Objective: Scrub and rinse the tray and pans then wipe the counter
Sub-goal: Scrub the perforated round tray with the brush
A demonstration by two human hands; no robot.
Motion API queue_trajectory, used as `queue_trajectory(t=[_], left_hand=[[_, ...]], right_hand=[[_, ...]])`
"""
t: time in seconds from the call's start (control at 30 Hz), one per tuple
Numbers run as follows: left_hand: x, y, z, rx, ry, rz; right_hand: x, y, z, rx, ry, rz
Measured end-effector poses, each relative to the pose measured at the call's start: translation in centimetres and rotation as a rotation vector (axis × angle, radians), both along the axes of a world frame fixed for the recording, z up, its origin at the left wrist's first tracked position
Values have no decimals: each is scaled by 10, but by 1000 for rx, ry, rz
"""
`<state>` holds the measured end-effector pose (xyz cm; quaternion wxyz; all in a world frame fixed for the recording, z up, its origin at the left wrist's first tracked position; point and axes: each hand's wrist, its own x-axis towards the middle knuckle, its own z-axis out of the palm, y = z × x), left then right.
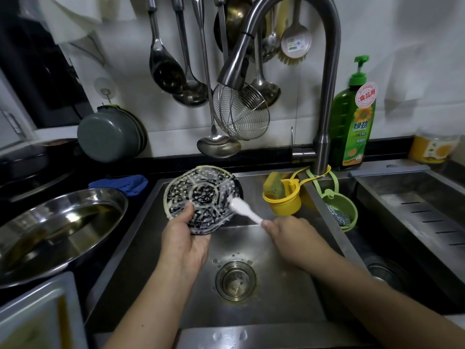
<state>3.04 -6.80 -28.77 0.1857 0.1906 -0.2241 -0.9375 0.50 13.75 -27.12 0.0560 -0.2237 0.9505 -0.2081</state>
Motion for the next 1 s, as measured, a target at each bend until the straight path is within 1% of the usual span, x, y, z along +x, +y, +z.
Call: queue_trajectory(t=[0.07, 0.17, 0.2, 0.33, 0.37, 0.47, 0.5, 0.6, 0.63, 0.67, 0.7, 0.77, 0.83, 0.93, 1.0], left_hand=[[0, 0, 0, 7, -5, 5], [-2, 3, -2, 9, -33, 6], [-2, 3, -2, 8, -37, 7], [0, 0, 1, 6, 21, 28], [0, 1, 1, 3, 24, 27], [0, 4, -2, -21, 6, -3], [0, 4, -2, -27, 5, -9], [3, 1, 0, -55, 23, -7], [3, 1, 1, -77, 22, -3], [5, 3, 2, -99, 21, -4], [5, 5, 3, -123, 11, -2], [5, 5, 4, -152, -9, 9], [6, 3, 6, -181, -21, -3], [8, 10, 9, -273, -24, -77], [9, 16, 8, -324, -34, -101]], right_hand=[[2, 0, 2, -2, 35, 6], [23, -20, -9, 27, 25, 177], [25, -22, -11, 17, 2, 176], [-3, 0, 1, -20, 19, -18], [-3, 2, 0, -41, 26, -22], [12, -8, -9, -40, -34, 80], [13, -9, -11, -57, -50, 81], [-7, 2, -1, -132, -41, -80], [-12, 6, 2, -187, -36, -114], [-13, 8, 2, -211, -42, -132], [-11, 8, 2, -192, -63, -122], [-6, 6, -5, -91, -129, -45], [-5, 7, -8, -55, -165, -27], [-22, 16, 5, -134, -107, -149], [-26, 21, 11, -195, -106, -196]])
